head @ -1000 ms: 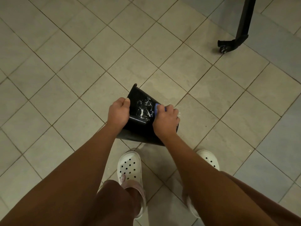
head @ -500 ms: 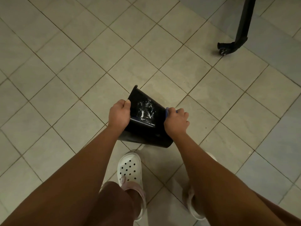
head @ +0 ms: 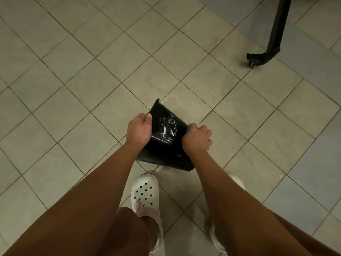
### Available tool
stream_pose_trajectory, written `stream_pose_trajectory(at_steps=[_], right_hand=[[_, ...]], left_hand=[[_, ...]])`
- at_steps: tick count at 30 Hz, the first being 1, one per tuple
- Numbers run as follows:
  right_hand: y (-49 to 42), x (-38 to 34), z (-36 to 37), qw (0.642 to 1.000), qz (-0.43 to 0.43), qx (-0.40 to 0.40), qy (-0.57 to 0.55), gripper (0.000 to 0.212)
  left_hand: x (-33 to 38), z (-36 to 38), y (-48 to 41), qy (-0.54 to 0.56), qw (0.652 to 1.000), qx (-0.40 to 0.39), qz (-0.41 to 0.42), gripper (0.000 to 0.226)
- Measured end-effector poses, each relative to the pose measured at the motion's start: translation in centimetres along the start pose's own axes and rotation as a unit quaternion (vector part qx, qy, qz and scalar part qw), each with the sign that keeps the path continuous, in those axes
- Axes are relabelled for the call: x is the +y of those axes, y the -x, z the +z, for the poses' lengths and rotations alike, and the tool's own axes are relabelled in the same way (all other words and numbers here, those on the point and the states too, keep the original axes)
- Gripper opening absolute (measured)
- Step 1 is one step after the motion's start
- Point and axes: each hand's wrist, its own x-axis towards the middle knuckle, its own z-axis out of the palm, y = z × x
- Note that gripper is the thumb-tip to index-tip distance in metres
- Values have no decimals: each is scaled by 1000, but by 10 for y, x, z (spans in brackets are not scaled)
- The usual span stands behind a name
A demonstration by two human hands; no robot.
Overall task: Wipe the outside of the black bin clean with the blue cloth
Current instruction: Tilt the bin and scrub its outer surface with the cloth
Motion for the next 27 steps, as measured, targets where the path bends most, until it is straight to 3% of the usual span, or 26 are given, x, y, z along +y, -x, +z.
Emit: stream_pose_trajectory(at_steps=[2,7,12,15,17,20,23,27], right_hand=[[12,-7,3,1000,18,9,7,35],[1,-20,2,992,-127,14,-13,43],[-28,17,-10,997,-13,-75,-18,37],[0,24,5,999,45,4,-28,37],[27,18,22,996,26,71,-48,40],[41,19,35,984,-95,126,-78,44],[22,36,28,968,-205,124,-69,35],[25,37,32,980,-106,123,-120,35]], left_hand=[[0,1,-1,-6,1000,-5,5,38],[0,-2,3,7,1000,-17,5,36],[5,1,4,-1,1000,-4,2,38],[5,1,3,8,1000,-12,0,37],[3,0,3,17,1000,-22,-2,37],[-1,-3,2,50,997,-50,-16,34],[-2,-4,1,80,995,-55,-29,32],[1,-1,0,75,996,-44,-26,33]])
